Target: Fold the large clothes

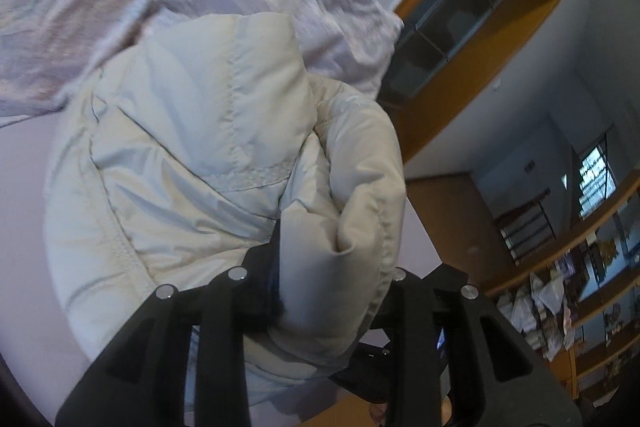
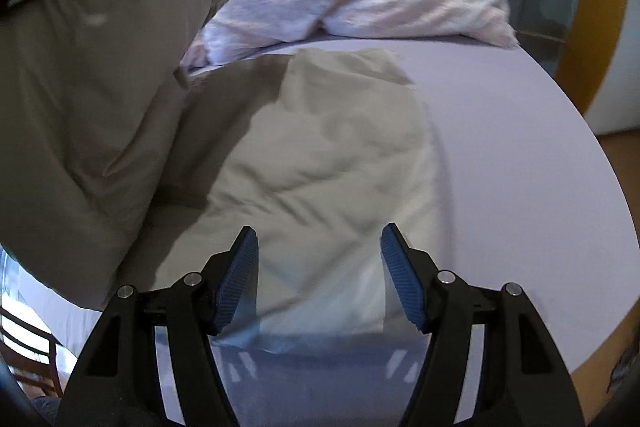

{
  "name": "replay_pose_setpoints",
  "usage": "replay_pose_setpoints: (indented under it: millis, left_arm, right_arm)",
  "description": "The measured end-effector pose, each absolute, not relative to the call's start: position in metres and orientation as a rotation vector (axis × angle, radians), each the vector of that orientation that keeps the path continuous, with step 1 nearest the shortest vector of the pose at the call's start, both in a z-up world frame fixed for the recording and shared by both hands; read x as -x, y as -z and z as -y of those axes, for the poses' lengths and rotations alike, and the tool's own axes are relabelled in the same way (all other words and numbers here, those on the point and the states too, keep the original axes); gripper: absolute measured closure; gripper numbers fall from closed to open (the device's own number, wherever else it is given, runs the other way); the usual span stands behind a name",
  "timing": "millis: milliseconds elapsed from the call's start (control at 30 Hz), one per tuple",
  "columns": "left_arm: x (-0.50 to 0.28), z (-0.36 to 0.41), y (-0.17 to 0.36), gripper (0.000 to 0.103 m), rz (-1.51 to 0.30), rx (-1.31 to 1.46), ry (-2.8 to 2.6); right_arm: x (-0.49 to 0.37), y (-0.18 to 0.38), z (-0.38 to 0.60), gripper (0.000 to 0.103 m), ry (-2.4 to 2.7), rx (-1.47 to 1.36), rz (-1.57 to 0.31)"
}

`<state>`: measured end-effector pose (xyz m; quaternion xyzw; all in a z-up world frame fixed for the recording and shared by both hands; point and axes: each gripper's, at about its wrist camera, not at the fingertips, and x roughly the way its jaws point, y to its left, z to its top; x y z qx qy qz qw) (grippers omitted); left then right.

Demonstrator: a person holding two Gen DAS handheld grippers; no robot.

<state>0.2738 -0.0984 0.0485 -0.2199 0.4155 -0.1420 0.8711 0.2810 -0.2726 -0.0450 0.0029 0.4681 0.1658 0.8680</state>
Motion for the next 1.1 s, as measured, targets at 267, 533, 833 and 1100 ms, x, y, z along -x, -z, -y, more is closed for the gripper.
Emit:
replay_pose_setpoints:
  millis: [267, 533, 833, 1100]
  left_arm:
    - [-0.294, 0.143, -0.03, 0.058, -0.974, 0.438, 0.379]
    - [-0.286, 0.121, -0.071, 0.032, -0.901, 0.448, 0.392]
    - [-0.281, 0.049, -0.08, 0.026, -0.851, 0.407, 0.16]
    - [-0.291, -0.007, -0.022, 0.028, -0.95, 0.468, 0.0]
  right_arm:
    - [-0.276, 0.046, 0.308, 0.036, -0.28, -0.064, -0.998]
    - [-0.28, 0.042, 0.321, 0.036, -0.271, -0.094, -0.991]
    - [-0.29, 0.041, 0.331, 0.036, -0.254, -0.119, -0.995]
    - [-0.293, 0.036, 0.343, 0.036, -0.218, -0.134, -0.995]
